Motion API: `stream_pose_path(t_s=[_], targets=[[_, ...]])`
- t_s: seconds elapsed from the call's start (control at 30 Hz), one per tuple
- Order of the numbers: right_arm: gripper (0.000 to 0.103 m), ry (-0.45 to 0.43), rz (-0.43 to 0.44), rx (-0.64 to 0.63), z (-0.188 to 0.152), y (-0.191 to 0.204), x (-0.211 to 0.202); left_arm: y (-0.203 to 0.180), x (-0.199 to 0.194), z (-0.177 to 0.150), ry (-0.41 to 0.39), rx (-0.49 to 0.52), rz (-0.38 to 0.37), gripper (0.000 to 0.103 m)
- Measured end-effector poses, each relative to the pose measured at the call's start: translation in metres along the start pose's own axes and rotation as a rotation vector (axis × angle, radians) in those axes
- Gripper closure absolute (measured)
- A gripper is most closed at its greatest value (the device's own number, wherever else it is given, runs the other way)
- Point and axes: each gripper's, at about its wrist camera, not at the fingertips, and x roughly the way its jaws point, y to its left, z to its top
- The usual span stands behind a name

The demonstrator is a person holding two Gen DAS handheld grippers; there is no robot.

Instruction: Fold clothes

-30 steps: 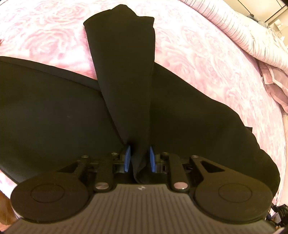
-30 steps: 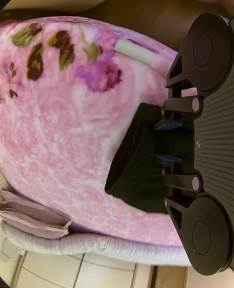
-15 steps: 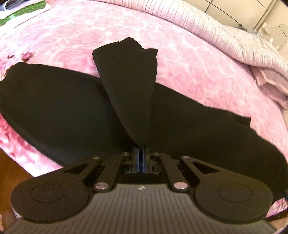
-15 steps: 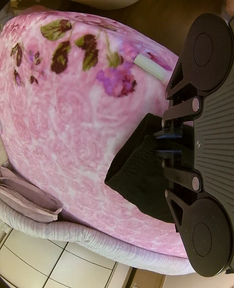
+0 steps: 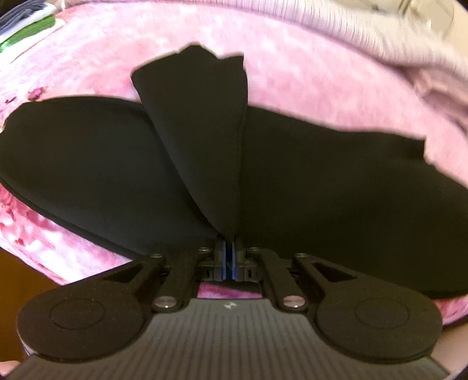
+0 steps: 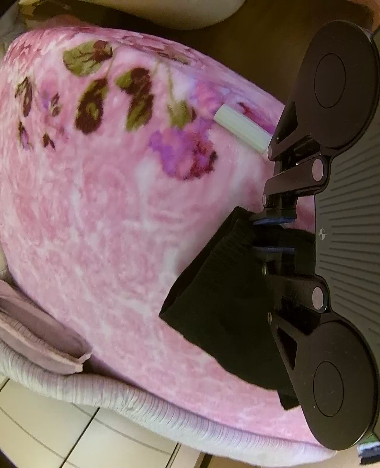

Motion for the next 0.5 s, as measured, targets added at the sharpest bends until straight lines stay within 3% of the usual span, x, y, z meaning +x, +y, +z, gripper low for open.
stream_pose_path(t_s=[0.07, 0.2, 0.3, 0.5], targets=[[0.069, -0.006, -0.069, -0.045, 0.002, 0.011, -0.005, -0.002, -0.002, 0.004, 0.012, 0.017, 0.014, 0.096], [0.066, -0.115, -0.233, -0.205, 0.002, 0.045, -0.03, 0.004, -0.022, 0.008, 0.03, -0.007, 0.032, 0.085], [0.066, -0.128, -0.163, -0.273, -0.005, 0.064, -0.033, 0.013, -0.04, 0.007, 0.026, -0.026, 0.05, 0.086], [0.066, -0.02, -0.06, -0.363, -0.035, 0.126, -0.002, 0.046, -0.053, 0.014, 0.04, -0.064, 0.109, 0.086]])
